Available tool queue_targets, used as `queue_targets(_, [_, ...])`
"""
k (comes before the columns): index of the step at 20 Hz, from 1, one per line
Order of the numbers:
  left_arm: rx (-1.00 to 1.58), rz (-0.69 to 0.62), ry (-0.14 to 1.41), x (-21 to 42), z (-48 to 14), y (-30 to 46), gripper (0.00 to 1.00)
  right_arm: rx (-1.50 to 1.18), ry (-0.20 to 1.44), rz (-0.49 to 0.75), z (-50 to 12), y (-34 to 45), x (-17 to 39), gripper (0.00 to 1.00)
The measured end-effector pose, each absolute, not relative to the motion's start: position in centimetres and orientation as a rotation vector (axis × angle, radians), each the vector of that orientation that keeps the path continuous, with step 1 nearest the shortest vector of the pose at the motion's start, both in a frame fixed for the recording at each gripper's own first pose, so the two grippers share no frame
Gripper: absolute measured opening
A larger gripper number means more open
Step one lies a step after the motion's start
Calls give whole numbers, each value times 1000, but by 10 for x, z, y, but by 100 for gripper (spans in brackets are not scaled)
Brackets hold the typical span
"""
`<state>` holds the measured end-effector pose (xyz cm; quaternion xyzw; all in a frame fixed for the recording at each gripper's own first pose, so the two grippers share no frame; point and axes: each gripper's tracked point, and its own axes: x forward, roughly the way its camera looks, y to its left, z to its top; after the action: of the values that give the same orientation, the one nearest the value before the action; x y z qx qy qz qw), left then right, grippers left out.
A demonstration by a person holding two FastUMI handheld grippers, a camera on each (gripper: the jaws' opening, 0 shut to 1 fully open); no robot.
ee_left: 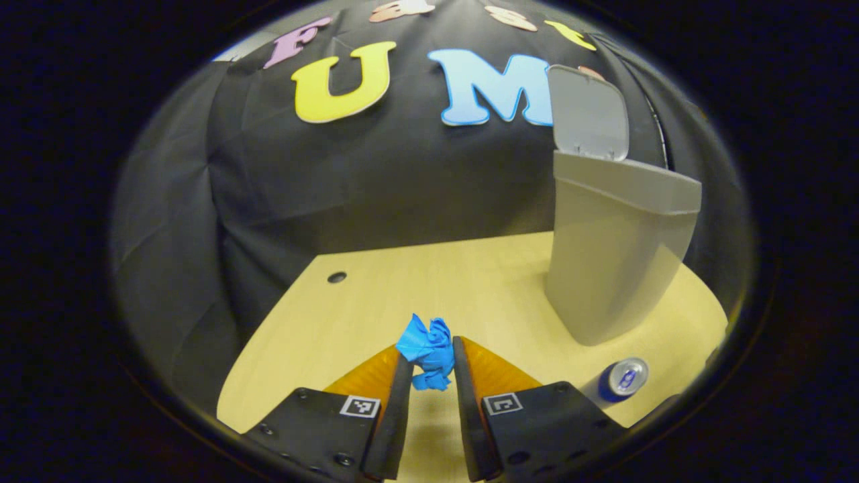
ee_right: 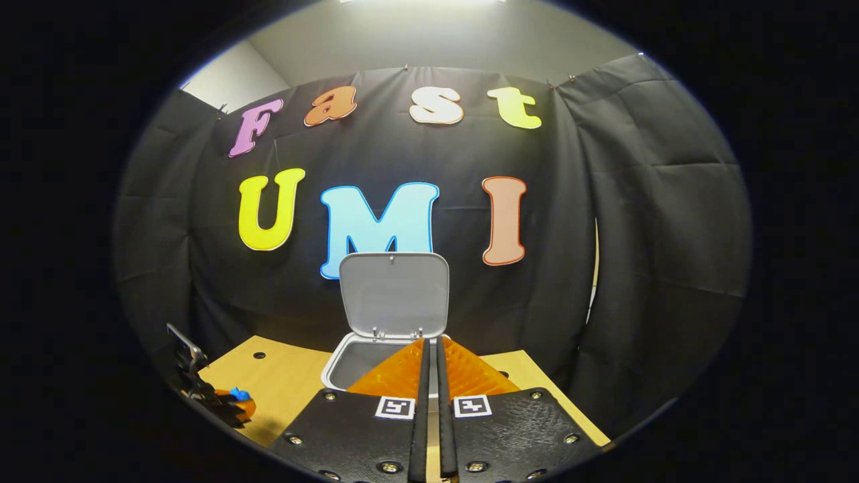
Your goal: Press the lid of the desktop garbage bin to open it, pick up the crumpled paper on the desktop and throw it into the bin, then pick up the pop can on the desktop and drop it into the bin, and finally close the garbage bin lid.
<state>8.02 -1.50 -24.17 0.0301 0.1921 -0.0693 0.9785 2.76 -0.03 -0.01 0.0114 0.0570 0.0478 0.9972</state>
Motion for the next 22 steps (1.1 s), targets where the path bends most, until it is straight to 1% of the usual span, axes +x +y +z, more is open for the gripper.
queue_targets(5, [52,-218,230,104,-138,-63,44,78,135,69,-15,-12,16,7])
queue_targets(6, [53,-239,202,109,-110,-81,44,88,140,59,-18,-16,13,7])
queue_targets(7, [51,-261,172,111,-91,-94,42,97,145,46,-22,-20,10,7])
queue_targets(11, [49,-360,73,122,-30,-149,43,121,164,-20,-34,-46,-2,7])
queue_targets(14, [58,-430,36,128,-7,-196,43,132,183,-71,-43,-67,-13,7])
queue_targets(18, [88,-502,25,130,-3,-245,43,139,196,-127,-50,-88,-23,7])
queue_targets(20, [91,-517,29,134,-7,-259,43,141,204,-144,-54,-95,-27,7])
queue_targets(21, [92,-517,27,137,-7,-263,41,142,208,-150,-57,-98,-30,7])
queue_targets(22, [92,-516,29,139,-9,-266,43,143,213,-154,-58,-100,-31,7])
